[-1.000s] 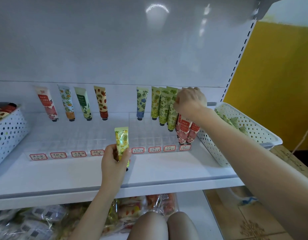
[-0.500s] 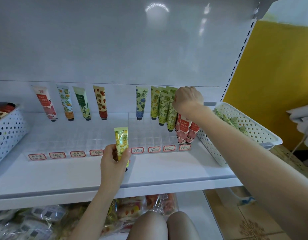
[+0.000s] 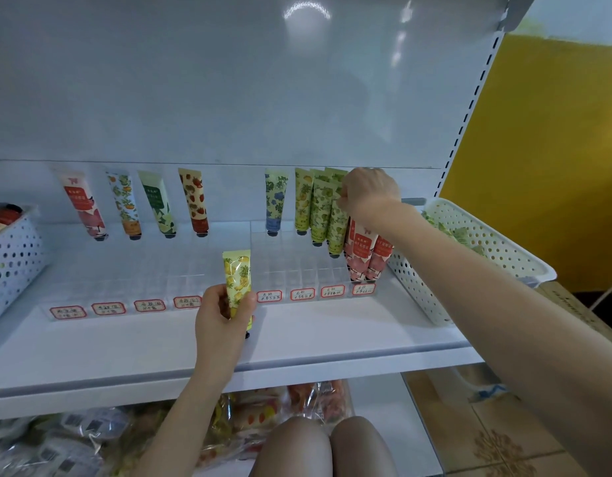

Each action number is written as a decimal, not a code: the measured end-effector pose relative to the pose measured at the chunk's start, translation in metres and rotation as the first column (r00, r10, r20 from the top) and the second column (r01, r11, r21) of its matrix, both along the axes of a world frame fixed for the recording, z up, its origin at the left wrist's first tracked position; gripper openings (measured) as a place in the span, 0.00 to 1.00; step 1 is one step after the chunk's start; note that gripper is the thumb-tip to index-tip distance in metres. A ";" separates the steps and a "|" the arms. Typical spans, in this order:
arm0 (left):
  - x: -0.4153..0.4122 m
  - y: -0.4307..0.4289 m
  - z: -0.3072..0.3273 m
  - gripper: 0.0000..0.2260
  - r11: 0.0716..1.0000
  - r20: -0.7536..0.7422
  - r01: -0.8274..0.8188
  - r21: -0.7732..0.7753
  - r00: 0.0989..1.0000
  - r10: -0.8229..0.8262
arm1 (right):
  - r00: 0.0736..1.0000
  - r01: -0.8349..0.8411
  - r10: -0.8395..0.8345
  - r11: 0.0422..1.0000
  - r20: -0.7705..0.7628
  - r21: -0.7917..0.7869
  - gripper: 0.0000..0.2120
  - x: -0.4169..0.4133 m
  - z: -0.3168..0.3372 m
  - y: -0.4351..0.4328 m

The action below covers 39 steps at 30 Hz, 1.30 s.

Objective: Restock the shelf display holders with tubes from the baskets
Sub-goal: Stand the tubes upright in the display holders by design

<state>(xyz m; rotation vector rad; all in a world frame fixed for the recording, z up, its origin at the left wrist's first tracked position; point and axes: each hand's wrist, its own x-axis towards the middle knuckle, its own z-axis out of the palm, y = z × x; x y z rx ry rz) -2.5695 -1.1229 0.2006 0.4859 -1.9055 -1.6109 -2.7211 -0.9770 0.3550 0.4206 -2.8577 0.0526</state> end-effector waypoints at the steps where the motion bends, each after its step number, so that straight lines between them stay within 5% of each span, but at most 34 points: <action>1: 0.000 0.000 0.000 0.10 1.000 0.002 0.000 -0.002 1.000 0.000 | 1.000 -0.003 0.003 1.000 0.018 -0.016 0.12 -0.001 0.001 0.001; 7: 0.001 0.001 0.000 0.09 1.000 -0.001 0.005 0.008 1.000 -0.005 | 0.999 0.010 -0.006 0.997 0.054 -0.080 0.17 -0.002 0.000 0.003; 12: 0.002 0.001 0.002 0.09 1.000 -0.008 0.008 0.018 1.000 -0.008 | 0.998 -0.007 0.018 0.984 0.065 -0.177 0.06 -0.004 -0.003 0.005; 21: 0.003 0.002 0.004 0.08 0.999 -0.017 0.013 0.042 1.000 -0.013 | 0.993 -0.092 0.109 0.952 0.043 -0.291 0.09 -0.001 -0.002 0.012; 29: 0.002 0.000 0.002 0.09 0.998 -0.015 0.023 0.054 1.000 -0.023 | 0.998 -0.001 0.015 0.969 0.054 -0.245 0.18 -0.006 -0.007 0.005; 39: 0.001 0.000 0.002 0.09 0.998 -0.011 0.033 0.044 0.999 -0.033 | 0.996 -0.050 0.068 0.958 0.055 -0.281 0.07 -0.009 -0.006 0.011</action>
